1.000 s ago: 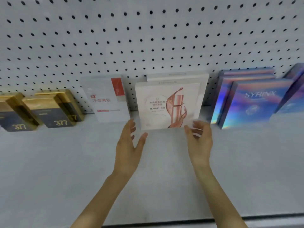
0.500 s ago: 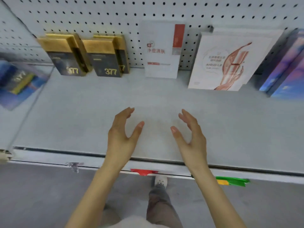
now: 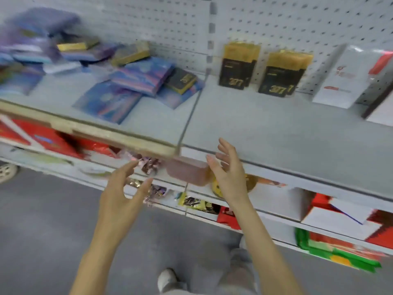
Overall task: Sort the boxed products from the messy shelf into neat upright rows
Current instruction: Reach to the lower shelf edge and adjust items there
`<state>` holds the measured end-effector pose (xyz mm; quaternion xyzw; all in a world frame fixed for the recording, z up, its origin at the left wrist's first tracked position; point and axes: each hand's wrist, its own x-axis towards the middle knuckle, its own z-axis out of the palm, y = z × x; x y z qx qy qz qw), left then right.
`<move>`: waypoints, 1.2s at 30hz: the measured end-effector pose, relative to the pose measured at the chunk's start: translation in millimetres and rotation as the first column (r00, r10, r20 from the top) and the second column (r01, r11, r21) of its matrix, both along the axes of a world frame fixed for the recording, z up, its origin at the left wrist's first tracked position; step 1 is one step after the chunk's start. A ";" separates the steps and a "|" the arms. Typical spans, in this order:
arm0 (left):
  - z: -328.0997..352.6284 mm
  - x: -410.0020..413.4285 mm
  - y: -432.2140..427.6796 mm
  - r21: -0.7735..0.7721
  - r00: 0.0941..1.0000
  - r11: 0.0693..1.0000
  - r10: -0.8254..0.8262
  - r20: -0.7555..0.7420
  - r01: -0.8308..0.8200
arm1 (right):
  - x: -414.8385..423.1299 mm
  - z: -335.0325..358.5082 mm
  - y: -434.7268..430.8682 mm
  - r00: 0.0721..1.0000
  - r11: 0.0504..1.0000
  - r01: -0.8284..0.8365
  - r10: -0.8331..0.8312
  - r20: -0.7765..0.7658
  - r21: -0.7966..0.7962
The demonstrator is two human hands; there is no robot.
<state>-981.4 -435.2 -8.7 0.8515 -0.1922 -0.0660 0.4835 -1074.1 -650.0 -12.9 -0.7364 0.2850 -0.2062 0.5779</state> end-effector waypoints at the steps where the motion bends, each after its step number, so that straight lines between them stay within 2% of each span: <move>1: 4.0 6.8 32.4 0.015 1.000 1.000 0.018 0.008 -0.019 | 14.2 0.3 26.9 0.999 0.999 -0.032 0.032 -0.008 0.014; 6: 27.8 45.6 137.1 -0.002 0.984 0.984 0.179 0.022 -0.179 | 68.7 17.7 103.0 0.978 0.971 -0.208 0.202 -0.059 -0.121; 12: 25.0 90.7 158.1 -0.018 0.973 0.973 0.229 -0.020 -0.230 | 128.5 22.1 120.7 0.982 0.974 -0.183 0.175 -0.070 -0.137; 16: 16.5 127.9 144.2 -0.019 0.979 0.980 0.195 -0.059 -0.196 | 176.5 15.4 103.4 0.996 1.000 -0.010 0.012 -0.083 0.025; 18: 14.9 153.8 136.8 -0.005 0.982 0.984 0.177 -0.059 -0.178 | 205.2 10.4 88.9 0.994 0.973 0.104 -0.092 -0.064 0.208; 21: 16.4 198.3 119.9 0.006 0.982 0.983 0.184 -0.030 -0.184 | 251.3 6.3 64.5 0.966 0.834 0.239 -0.258 -0.031 0.498; 24: 18.4 248.6 91.5 0.017 0.987 0.987 0.159 -0.024 -0.159 | 288.4 7.3 42.2 0.927 0.650 0.283 -0.373 -0.028 0.706; 27: 11.8 291.0 53.1 0.072 0.995 0.992 0.101 0.013 -0.102 | 313.1 3.9 29.0 0.915 0.539 0.259 -0.402 -0.025 0.801; 29: 3.4 309.9 31.3 0.132 0.998 0.990 0.037 0.044 -0.043 | 325.4 1.5 24.3 0.916 0.503 0.234 -0.401 -0.015 0.832; 33: -14.8 328.0 13.1 0.283 0.996 0.956 -0.085 0.014 0.078 | 338.2 -2.6 24.3 0.881 0.493 0.254 -0.473 0.011 0.832; 36: -24.7 337.9 8.0 0.441 0.987 0.893 -0.142 0.078 0.094 | 338.3 -5.1 27.7 0.851 0.532 0.274 -0.523 0.056 0.801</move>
